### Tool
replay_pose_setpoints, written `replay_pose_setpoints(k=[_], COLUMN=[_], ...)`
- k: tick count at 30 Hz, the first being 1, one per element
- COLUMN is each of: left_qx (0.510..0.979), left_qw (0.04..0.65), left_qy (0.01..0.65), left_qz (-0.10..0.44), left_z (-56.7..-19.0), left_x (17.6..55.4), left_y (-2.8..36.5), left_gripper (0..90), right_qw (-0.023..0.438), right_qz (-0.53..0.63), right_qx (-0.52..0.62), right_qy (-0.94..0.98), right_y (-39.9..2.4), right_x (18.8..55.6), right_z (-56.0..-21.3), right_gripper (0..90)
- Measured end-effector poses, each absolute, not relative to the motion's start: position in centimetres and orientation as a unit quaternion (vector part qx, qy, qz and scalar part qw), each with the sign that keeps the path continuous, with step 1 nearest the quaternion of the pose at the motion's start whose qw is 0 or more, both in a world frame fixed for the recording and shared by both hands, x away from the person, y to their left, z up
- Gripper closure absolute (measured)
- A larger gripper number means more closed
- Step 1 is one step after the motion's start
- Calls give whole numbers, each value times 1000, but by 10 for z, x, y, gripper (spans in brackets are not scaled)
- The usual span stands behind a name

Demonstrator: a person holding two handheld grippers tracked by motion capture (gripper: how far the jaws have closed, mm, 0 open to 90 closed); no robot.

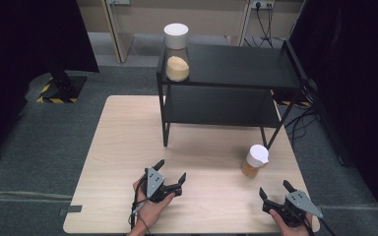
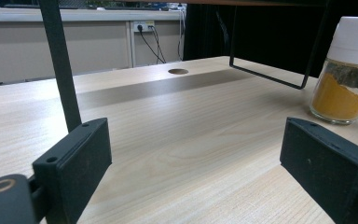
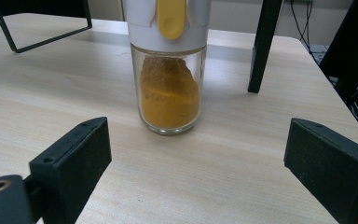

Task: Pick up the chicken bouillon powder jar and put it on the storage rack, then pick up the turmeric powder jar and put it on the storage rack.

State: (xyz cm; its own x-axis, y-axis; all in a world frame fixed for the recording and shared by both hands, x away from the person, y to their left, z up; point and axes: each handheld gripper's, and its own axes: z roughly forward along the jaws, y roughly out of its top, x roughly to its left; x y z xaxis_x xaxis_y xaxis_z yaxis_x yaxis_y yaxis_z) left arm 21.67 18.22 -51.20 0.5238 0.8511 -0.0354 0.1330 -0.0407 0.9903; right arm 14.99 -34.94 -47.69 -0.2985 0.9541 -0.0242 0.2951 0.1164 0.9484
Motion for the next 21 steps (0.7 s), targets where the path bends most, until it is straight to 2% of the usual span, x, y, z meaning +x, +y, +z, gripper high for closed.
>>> replay_pose_setpoints(k=[21], left_qx=[654], left_qw=[580], left_qy=[373], left_qz=[311], left_z=[-512], left_x=[216], left_y=[182], left_gripper=[82], right_qw=[347], right_qz=[469], right_qx=[478], right_qy=[657], right_y=[-352], right_x=[153], right_z=[-476], right_gripper=[72])
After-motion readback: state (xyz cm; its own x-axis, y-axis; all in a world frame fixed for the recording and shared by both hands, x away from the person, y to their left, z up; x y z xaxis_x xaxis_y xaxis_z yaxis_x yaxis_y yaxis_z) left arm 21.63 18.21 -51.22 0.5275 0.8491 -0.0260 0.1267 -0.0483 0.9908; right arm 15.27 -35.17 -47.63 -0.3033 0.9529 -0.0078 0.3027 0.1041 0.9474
